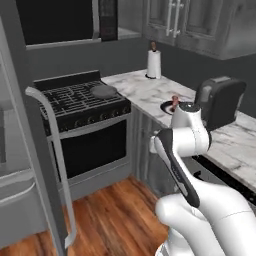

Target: Place the cold items (pear and peach) from the fridge in one tupperware on the dining counter. Place the warm items (hot dog and kebab skewer) in the stove area in another tupperware.

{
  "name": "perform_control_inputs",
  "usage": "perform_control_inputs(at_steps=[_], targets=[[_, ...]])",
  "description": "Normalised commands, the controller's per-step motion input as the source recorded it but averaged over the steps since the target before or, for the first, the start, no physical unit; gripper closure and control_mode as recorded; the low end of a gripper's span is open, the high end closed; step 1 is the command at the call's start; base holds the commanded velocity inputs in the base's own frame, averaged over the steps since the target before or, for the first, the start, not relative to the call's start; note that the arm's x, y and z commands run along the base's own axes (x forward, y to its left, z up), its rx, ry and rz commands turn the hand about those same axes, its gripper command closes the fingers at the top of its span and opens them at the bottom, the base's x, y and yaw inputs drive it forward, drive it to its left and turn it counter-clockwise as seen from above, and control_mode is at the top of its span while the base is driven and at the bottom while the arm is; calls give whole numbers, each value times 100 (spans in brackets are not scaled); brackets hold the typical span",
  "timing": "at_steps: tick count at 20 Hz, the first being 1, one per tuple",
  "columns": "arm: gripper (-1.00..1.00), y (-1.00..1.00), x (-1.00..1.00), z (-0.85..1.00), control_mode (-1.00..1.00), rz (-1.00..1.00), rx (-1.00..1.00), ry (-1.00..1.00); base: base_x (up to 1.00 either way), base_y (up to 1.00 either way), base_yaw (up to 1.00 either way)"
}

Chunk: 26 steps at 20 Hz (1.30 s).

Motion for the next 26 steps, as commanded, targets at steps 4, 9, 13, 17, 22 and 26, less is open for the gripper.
perform_control_inputs(at_steps=[4,9,13,17,22,26], targets=[[-100,0,0,0,100,0,0,0,50,-8,55],[-100,0,0,0,100,0,0,0,23,-55,50],[-100,0,0,0,100,0,0,0,22,-35,10],[-100,0,0,0,100,0,0,0,40,-1,-5],[-100,0,0,0,100,0,0,0,86,-16,-17],[-100,0,0,0,100,0,0,0,66,-37,-13]])
